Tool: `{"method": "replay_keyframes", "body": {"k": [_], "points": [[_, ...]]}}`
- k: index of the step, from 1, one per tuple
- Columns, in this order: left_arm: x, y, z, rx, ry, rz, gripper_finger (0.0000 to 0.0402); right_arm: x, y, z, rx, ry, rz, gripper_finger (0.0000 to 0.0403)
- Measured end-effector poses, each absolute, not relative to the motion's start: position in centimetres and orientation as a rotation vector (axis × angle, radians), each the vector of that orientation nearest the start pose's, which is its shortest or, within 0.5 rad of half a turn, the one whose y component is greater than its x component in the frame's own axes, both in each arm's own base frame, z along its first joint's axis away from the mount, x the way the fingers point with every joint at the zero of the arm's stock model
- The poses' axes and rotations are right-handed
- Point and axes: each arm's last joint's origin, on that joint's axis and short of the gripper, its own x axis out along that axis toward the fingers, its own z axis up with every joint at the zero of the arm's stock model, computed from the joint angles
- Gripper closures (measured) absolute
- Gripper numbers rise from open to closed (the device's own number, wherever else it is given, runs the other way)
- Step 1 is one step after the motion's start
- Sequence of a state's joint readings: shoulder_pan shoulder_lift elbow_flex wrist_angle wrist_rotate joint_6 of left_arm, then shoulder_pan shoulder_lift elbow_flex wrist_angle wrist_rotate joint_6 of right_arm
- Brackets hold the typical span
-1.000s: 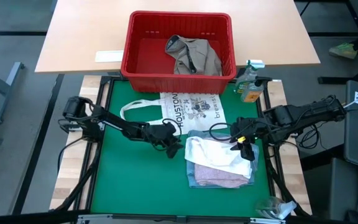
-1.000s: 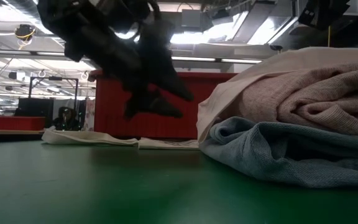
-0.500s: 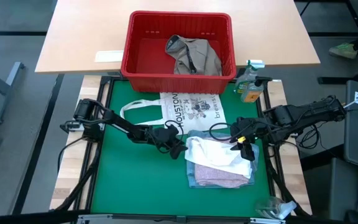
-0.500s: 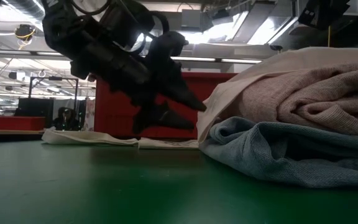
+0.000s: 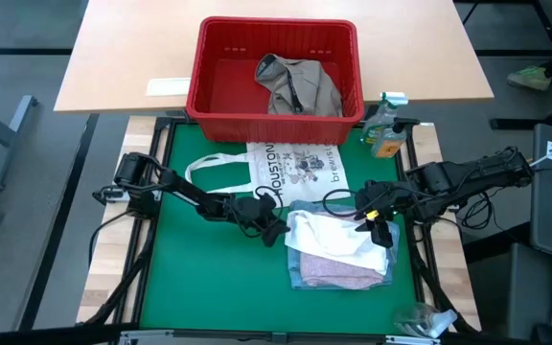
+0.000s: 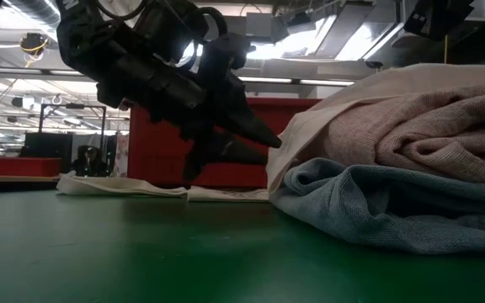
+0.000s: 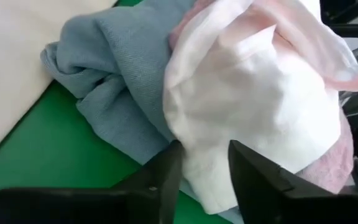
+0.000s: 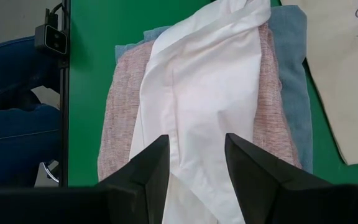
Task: Fold Laundry from Bin
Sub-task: Fold the white underwear from the red laundry basket
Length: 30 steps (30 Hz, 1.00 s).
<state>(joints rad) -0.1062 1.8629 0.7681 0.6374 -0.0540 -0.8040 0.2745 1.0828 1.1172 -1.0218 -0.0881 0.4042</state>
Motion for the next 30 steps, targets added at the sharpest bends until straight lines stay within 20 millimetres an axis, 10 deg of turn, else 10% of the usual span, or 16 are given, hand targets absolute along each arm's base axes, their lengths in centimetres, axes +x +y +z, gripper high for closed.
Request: {"method": "replay_keyframes", "body": {"k": [12,30], "points": [[34.54,-3.5,12.1,-0.748,0.47,0.155,0.0348,18.43,5.45,32.45,0.274,1.038,0.127,0.0246],[34.42,-3.33,11.88,-0.776,0.463,0.238,0.0243,18.43,5.45,32.45,0.273,1.037,0.127,0.0246]]}}
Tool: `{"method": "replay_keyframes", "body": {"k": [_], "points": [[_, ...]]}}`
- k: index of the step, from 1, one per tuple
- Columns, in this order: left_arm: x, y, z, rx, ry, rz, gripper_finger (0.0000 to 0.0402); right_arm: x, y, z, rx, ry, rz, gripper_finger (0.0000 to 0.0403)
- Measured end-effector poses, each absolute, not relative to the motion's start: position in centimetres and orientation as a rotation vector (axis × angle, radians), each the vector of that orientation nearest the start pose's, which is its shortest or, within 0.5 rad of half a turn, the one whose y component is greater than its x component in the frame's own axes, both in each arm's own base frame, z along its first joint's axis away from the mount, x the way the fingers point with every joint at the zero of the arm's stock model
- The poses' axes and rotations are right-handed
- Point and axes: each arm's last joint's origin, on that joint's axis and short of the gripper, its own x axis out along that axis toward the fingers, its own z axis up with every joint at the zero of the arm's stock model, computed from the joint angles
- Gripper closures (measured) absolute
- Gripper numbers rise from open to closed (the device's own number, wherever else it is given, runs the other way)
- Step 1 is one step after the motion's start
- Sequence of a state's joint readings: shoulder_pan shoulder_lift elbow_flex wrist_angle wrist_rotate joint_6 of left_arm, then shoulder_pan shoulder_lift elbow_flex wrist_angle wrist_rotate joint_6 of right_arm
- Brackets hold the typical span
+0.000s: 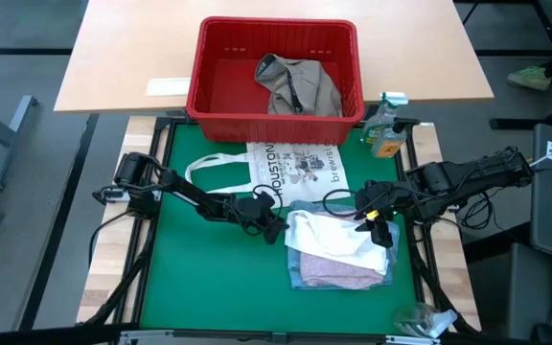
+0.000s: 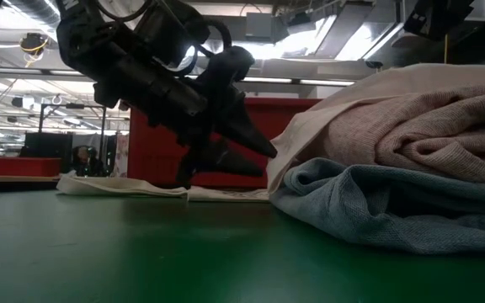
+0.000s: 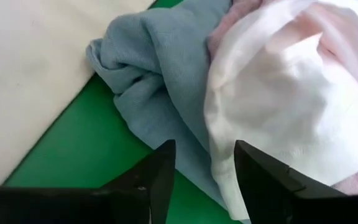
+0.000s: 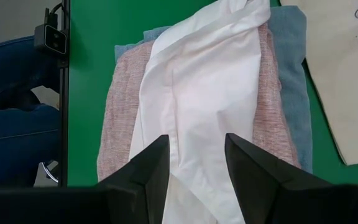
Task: Fold Laundry from Bin
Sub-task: Fold the white underwear from the red laundry basket
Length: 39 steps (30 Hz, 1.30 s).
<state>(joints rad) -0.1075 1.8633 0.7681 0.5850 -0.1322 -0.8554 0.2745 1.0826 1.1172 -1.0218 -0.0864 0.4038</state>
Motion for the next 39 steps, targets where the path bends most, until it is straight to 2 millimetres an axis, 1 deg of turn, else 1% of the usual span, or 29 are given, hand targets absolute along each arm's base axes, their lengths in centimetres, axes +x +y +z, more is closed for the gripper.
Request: {"method": "replay_keyframes", "body": {"k": [6,12,16,21,26,28,39], "points": [[34.7,-3.6,11.2,-0.779,0.446,0.22,0.0254,18.4,5.4,32.4,0.255,1.035,0.136,0.0246],[35.3,-3.9,10.2,-0.811,0.419,0.107,0.0276,18.4,5.4,32.4,0.255,1.035,0.137,0.0246],[35.3,-3.9,10.3,-0.804,0.414,0.099,0.0315,18.4,5.5,32.5,0.256,1.035,0.138,0.0246],[35.4,-3.7,10.4,-0.819,0.403,0.1,0.0388,18.4,5.5,32.4,0.257,1.036,0.138,0.0246],[35.4,-3.0,10.4,-0.884,0.412,0.095,0.0398,18.4,5.5,32.4,0.263,1.039,0.144,0.0246],[35.5,-2.7,10.8,-0.909,0.419,0.063,0.0399,18.4,5.5,32.5,0.263,1.039,0.144,0.0246],[35.2,-2.0,15.0,-0.944,0.348,-0.1,0.0401,18.4,5.5,32.4,0.263,1.039,0.145,0.0246]]}}
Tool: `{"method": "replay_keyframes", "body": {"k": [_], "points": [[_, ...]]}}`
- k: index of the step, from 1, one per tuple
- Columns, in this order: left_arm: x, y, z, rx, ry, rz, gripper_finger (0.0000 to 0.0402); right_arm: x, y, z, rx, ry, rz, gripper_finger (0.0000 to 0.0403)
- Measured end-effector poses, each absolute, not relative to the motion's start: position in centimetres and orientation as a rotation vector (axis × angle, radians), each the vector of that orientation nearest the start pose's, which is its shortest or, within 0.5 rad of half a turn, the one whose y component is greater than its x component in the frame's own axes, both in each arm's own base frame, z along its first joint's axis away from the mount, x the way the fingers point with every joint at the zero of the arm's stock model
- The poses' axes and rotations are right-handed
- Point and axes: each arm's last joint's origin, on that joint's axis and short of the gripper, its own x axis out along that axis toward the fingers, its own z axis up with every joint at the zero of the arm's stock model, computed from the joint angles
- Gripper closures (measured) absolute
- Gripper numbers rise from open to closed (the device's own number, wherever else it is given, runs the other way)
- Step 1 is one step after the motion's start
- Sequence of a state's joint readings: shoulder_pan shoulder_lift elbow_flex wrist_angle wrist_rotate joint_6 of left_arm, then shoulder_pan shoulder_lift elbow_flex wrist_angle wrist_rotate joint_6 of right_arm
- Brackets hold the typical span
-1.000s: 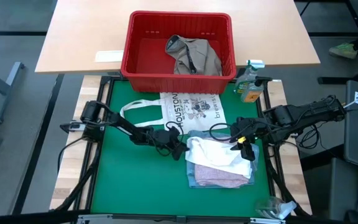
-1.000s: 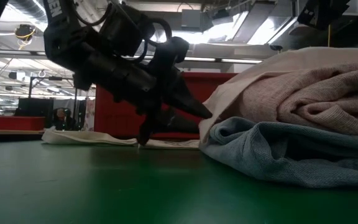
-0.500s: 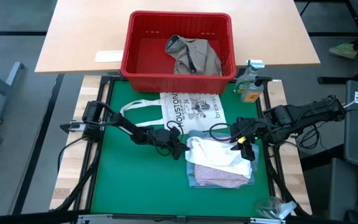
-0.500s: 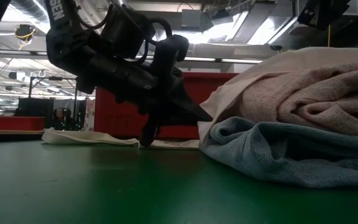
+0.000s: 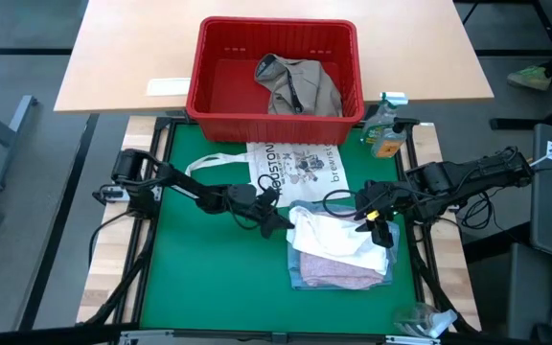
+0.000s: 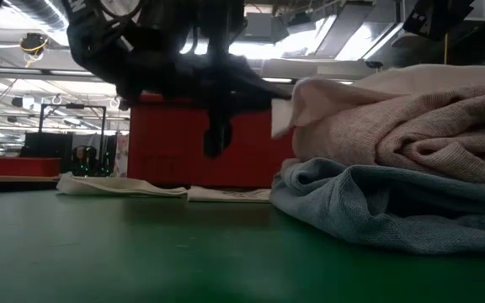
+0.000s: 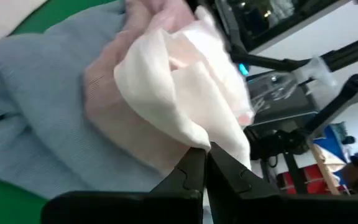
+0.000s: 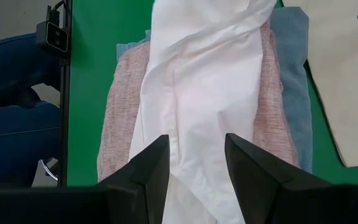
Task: Fold Laundry from Bin
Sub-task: Fold the white underwear from the red laundry basket
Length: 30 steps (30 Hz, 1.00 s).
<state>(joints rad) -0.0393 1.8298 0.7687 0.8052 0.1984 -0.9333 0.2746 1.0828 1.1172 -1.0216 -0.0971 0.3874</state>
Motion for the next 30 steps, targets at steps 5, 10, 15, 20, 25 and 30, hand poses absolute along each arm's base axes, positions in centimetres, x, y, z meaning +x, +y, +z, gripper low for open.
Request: {"method": "replay_keyframes", "body": {"k": [5,10,15,20,25,30], "points": [[36.0,-2.3,16.4,-0.941,0.301,-0.137,0.0401,18.4,5.5,32.5,0.263,1.038,0.145,0.0246],[37.5,-3.1,18.7,-0.887,0.231,-0.153,0.0401,18.4,5.5,32.5,0.263,1.036,0.145,0.0246],[39.3,-4.6,21.0,-0.727,0.261,-0.147,0.0401,18.5,5.4,32.5,0.25,1.028,0.12,0.0246],[41.3,-5.7,21.9,-0.64,0.299,-0.108,0.0401,18.5,5.4,32.5,0.247,1.025,0.114,0.0246],[43.7,-6.4,21.4,-0.639,0.299,-0.132,0.0401,18.5,5.4,32.5,0.247,1.022,0.114,0.0246],[46.3,-6.8,20.4,-0.638,0.3,-0.155,0.0401,18.5,5.4,32.5,0.247,1.021,0.114,0.0246]]}}
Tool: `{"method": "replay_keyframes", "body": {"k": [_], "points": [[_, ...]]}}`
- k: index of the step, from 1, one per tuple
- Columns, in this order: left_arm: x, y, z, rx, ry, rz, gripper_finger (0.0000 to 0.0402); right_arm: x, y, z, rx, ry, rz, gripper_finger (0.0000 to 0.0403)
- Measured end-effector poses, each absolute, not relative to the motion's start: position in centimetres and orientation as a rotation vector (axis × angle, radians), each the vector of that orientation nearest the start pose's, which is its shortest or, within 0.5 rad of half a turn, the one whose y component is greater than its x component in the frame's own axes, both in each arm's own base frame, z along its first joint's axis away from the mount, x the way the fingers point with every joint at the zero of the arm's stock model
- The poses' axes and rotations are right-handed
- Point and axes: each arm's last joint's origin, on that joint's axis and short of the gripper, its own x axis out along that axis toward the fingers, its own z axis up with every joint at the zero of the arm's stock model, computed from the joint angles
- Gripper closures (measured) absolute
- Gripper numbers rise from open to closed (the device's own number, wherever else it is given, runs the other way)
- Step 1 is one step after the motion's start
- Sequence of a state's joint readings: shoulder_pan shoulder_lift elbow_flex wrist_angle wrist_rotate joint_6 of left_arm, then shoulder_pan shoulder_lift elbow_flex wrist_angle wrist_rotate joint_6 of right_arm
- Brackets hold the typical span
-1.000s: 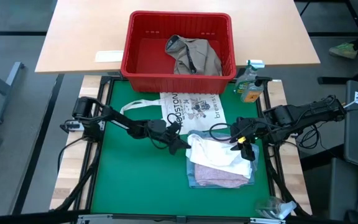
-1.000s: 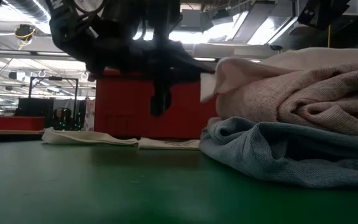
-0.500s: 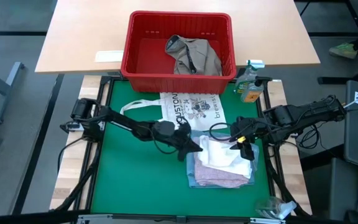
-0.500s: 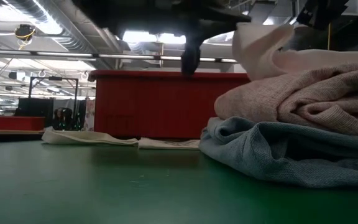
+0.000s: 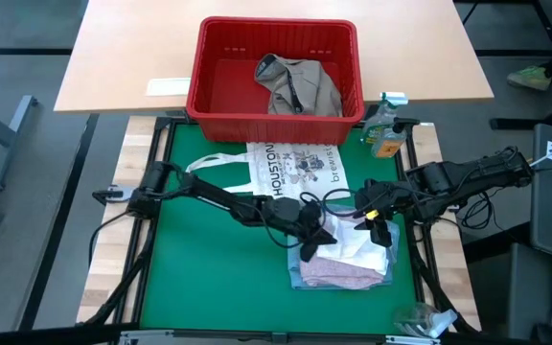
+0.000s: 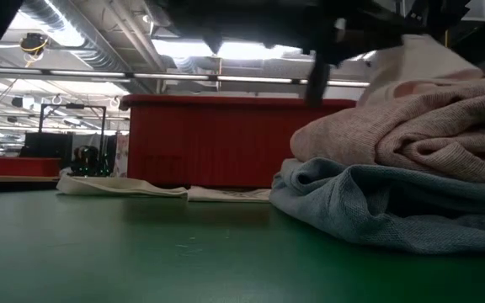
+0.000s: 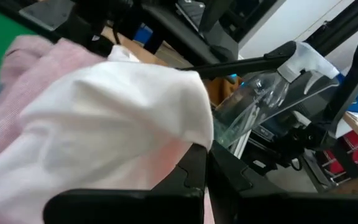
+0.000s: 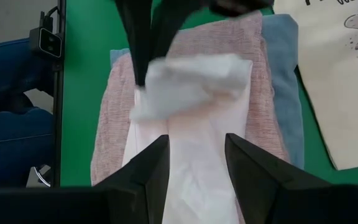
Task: Fold Laundry from Bin
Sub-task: Fold the white underwear from the red laundry basket
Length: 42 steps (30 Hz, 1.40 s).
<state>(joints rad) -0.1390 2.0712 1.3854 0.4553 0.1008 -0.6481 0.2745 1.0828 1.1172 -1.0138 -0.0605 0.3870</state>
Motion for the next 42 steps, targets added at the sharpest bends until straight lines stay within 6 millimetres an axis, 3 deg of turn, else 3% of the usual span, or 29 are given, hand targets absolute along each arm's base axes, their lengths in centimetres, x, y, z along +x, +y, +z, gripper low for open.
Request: {"method": "replay_keyframes", "body": {"k": [7,20,33,42], "points": [[48.3,-7.0,19.2,-0.633,0.298,-0.149,0.0397,18.5,5.4,32.5,0.247,1.021,0.114,0.0246],[48.5,-6.9,19.2,-0.568,0.258,-0.139,0.0311,18.8,5.5,32.7,0.254,0.981,0.124,0.0246],[48.6,-7.0,21.1,-0.405,0.057,-0.262,0.0308,20.1,5.8,33.9,0.24,0.799,0.186,0.0246],[48.6,-7.1,20.2,-0.433,0.164,-0.259,0.0307,20.5,6.1,32.8,0.276,0.91,0.189,0.0246]]}}
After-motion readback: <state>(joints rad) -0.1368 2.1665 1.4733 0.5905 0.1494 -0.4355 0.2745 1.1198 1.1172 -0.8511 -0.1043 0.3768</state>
